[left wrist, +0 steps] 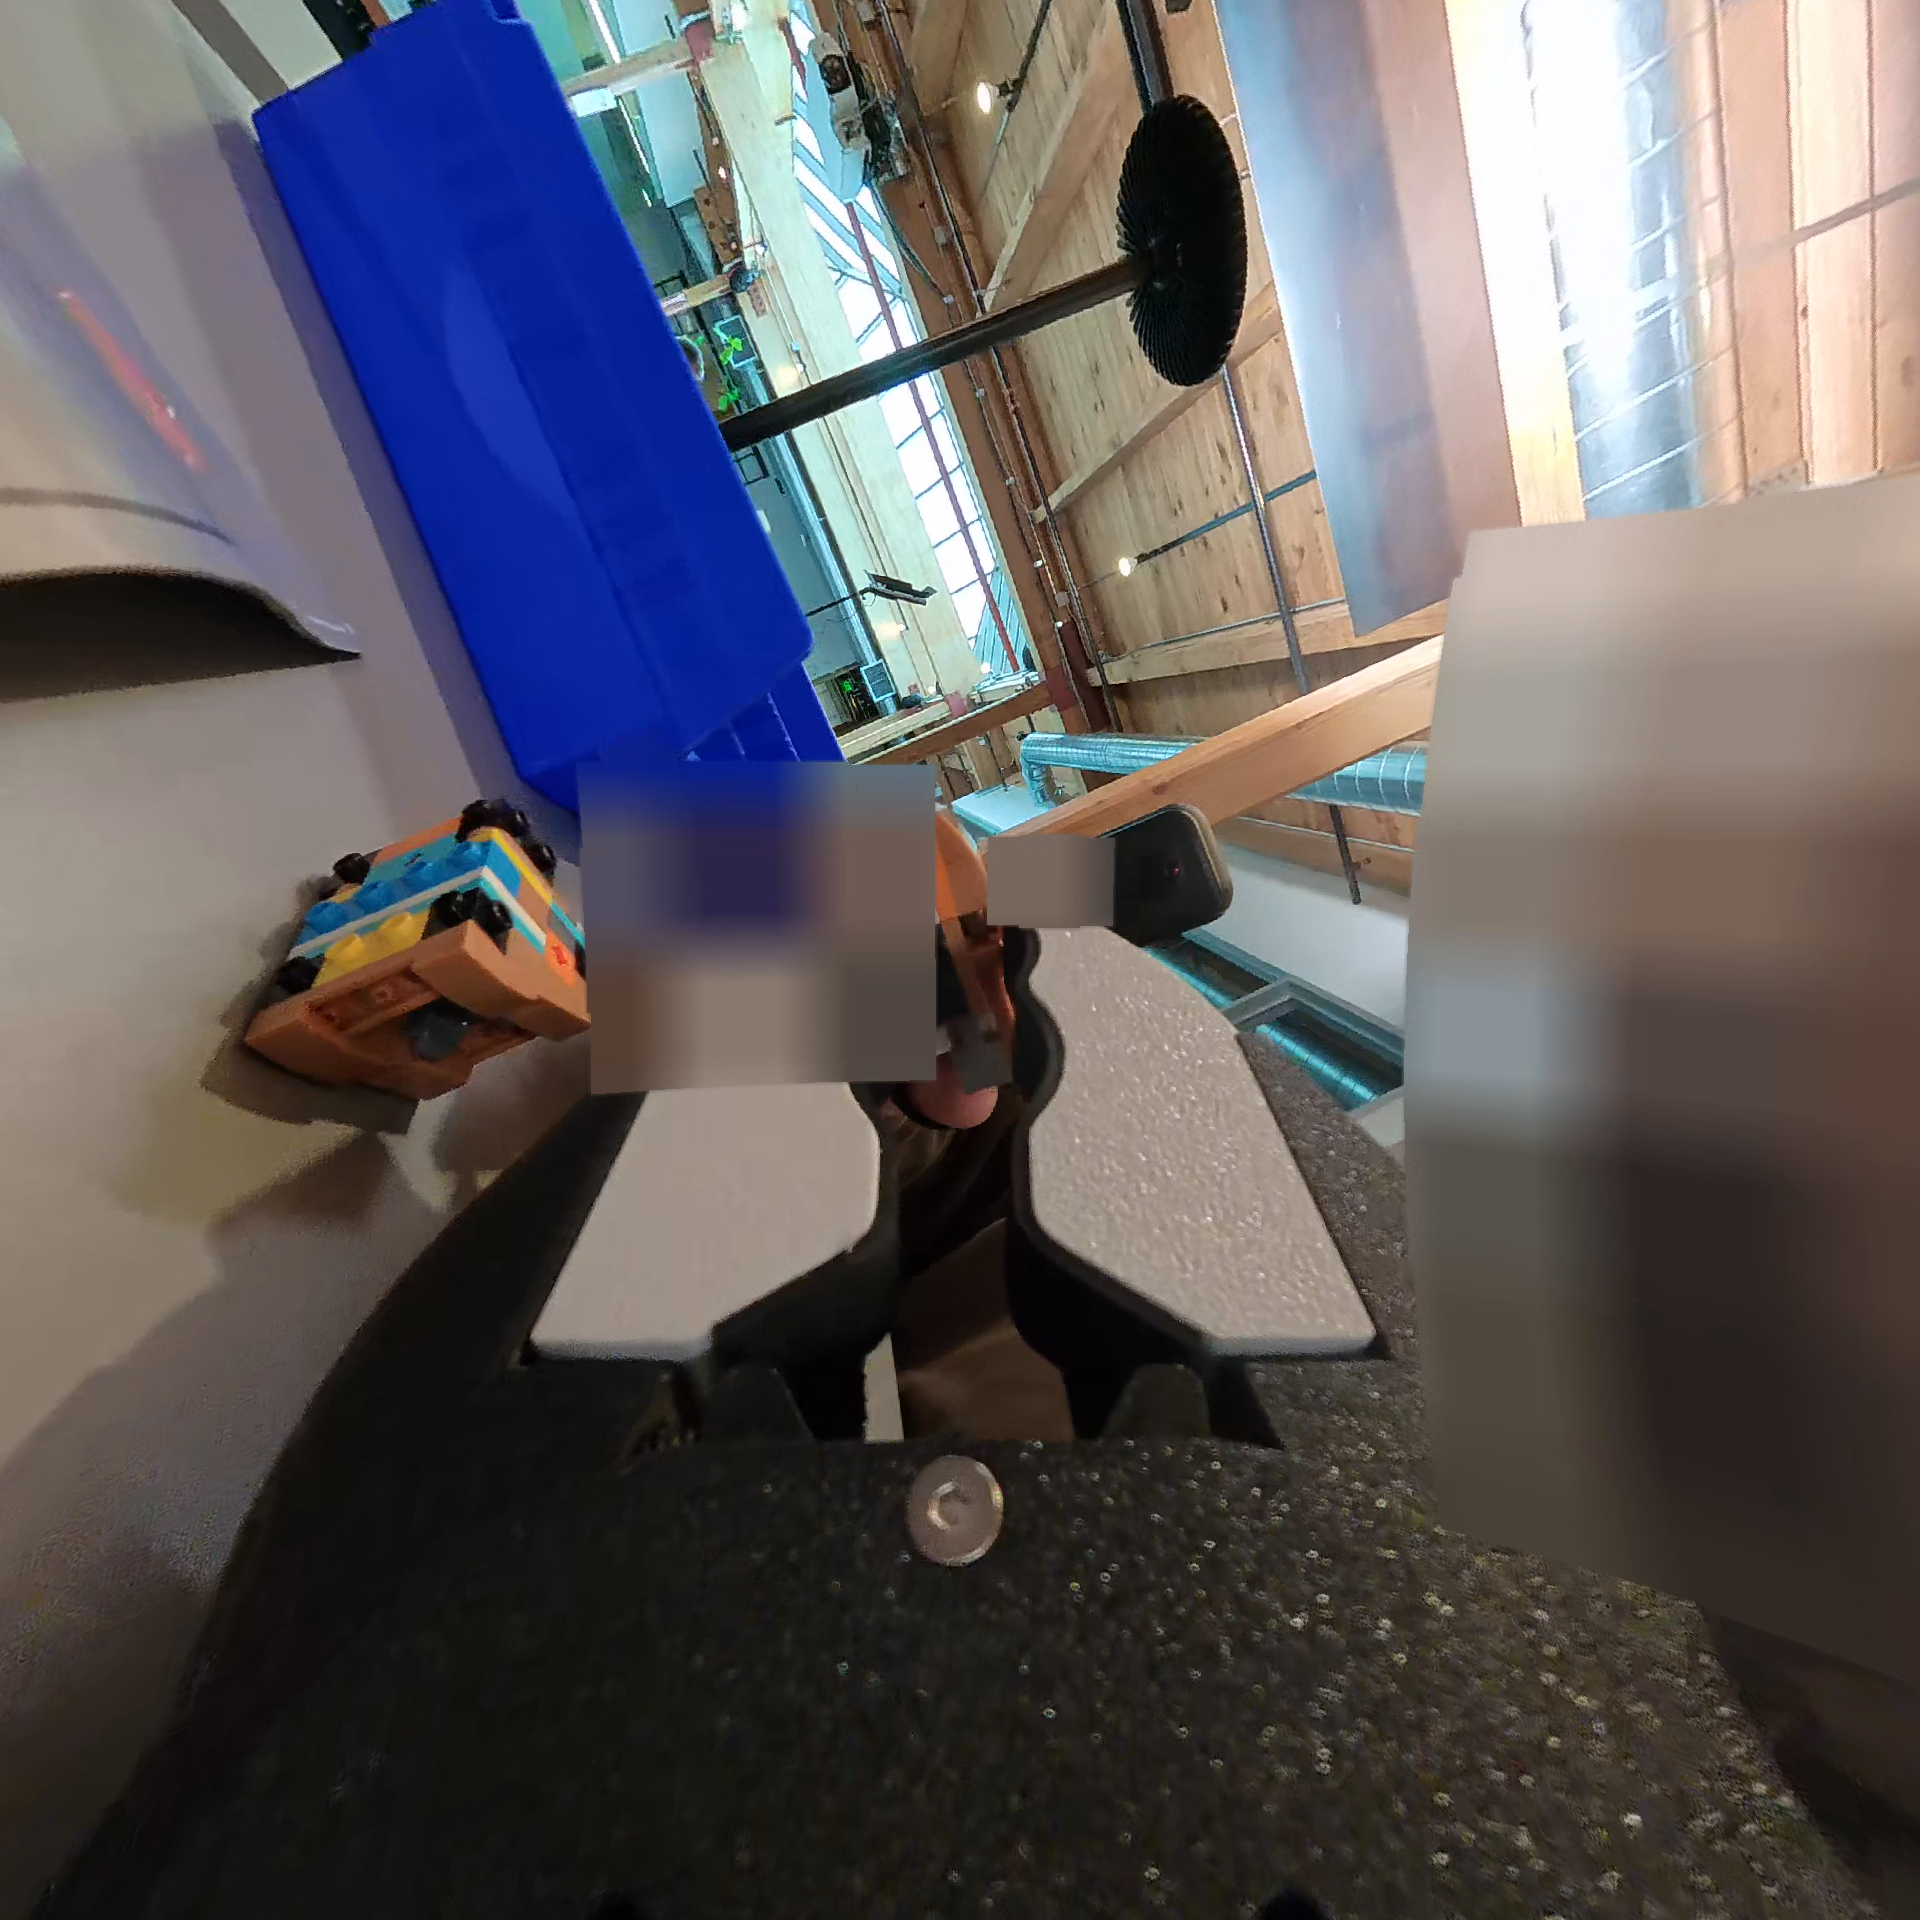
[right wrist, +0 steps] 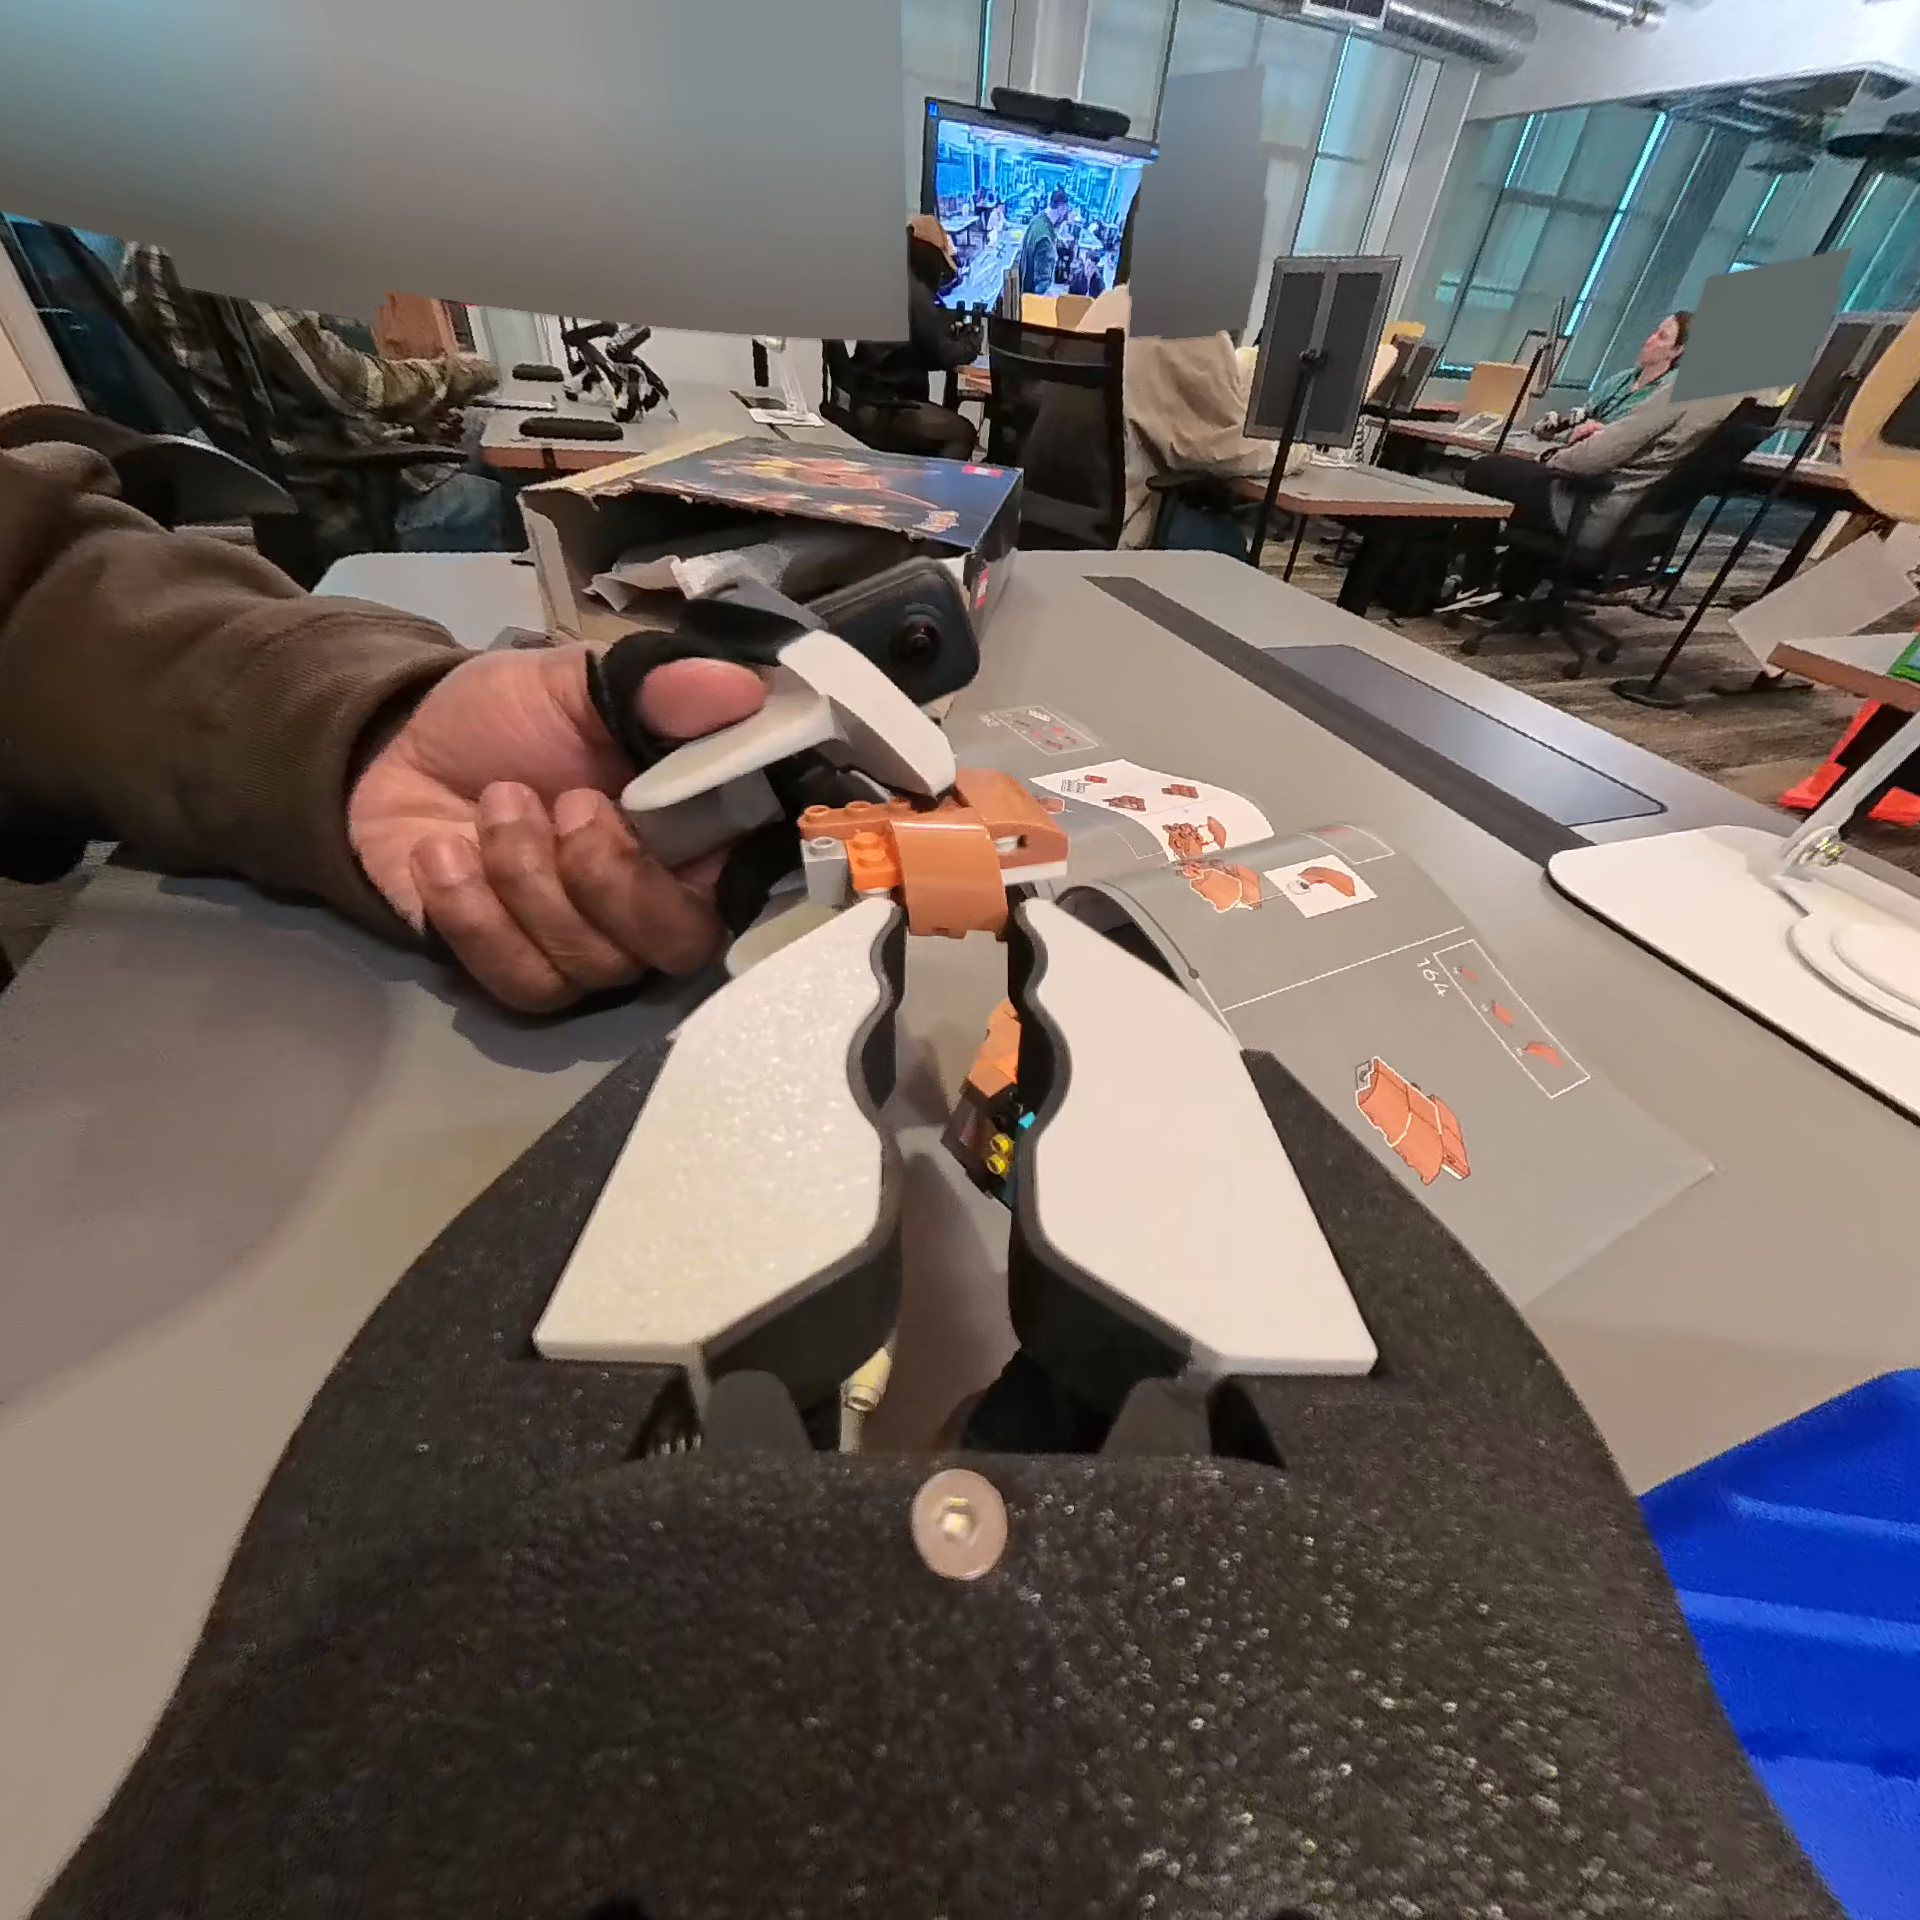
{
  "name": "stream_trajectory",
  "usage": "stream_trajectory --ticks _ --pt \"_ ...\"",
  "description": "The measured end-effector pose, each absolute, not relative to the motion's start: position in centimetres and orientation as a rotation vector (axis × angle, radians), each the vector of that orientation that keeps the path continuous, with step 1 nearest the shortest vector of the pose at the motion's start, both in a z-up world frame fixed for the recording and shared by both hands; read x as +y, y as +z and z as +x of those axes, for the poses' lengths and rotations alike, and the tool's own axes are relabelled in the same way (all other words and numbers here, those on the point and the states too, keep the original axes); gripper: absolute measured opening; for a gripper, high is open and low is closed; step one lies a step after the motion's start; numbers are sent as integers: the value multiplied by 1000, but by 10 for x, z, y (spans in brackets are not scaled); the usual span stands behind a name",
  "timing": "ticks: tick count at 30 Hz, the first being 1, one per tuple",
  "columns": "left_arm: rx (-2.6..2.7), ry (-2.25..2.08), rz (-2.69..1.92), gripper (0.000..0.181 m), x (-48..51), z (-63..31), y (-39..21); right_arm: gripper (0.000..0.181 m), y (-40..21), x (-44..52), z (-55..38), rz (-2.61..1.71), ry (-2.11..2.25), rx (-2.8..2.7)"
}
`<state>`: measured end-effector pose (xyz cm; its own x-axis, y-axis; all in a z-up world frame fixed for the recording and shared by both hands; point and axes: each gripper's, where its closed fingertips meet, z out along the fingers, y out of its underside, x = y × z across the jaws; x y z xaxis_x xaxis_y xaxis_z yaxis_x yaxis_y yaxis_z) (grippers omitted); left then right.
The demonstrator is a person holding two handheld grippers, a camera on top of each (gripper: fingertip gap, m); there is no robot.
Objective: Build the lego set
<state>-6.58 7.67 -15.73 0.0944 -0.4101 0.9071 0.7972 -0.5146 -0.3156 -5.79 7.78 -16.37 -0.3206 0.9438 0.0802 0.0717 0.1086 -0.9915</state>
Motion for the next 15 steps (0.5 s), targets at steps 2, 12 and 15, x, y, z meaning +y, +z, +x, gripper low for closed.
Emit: stream_trajectory --ticks 2,12,15 --pt "-377 -1578 -1423 18 76 -65 -155 19 -162 78 -57 -1034 1338 -1548" --pt "-137 -1388 -1346 17 67 -67 -135 34 -153 70 -52 -1115 1609 -1500" --pt "17 -1245 -1321 17 62 -63 -128 35 -149 68 -49 -1110 1660 -1488"
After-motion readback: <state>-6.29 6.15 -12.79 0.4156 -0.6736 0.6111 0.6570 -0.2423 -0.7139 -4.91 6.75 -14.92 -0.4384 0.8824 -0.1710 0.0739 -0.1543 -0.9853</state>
